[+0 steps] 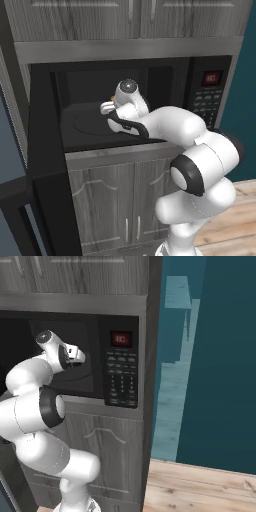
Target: Pick the cup of tea, navigate to the dining table, and place it on the saucer.
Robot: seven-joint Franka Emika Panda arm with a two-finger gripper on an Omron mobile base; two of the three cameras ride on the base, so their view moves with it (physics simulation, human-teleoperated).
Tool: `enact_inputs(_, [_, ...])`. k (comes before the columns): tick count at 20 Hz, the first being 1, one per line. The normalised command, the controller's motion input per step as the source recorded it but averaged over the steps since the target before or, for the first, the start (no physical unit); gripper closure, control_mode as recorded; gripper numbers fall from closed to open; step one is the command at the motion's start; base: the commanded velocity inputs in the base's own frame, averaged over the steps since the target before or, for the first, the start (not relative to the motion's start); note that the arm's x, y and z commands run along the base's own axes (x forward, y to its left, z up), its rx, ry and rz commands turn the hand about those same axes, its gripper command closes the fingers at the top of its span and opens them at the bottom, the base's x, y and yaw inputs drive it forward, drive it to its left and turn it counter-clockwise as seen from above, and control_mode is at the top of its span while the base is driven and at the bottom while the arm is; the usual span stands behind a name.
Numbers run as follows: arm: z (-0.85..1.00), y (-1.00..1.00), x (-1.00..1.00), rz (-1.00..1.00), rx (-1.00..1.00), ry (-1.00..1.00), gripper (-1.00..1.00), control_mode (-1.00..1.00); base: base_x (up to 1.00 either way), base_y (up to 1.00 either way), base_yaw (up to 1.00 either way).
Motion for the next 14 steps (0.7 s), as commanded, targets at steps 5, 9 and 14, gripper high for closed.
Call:
enact_inputs(5, [0.0, 0.0, -0.1, 0.0, 0.0, -0.01, 1.0, -1.0, 0.0, 0.0, 0.0])
enact_inputs(9, [0.0, 0.0, -0.52, 0.02, 0.0, -0.05, 1.0, -1.0, 0.0, 0.0, 0.0])
enact_inputs(14, [0.06, -0.02, -0.7, 0.05, 0.03, -0.04, 1.0, -1.0, 0.0, 0.0, 0.0])
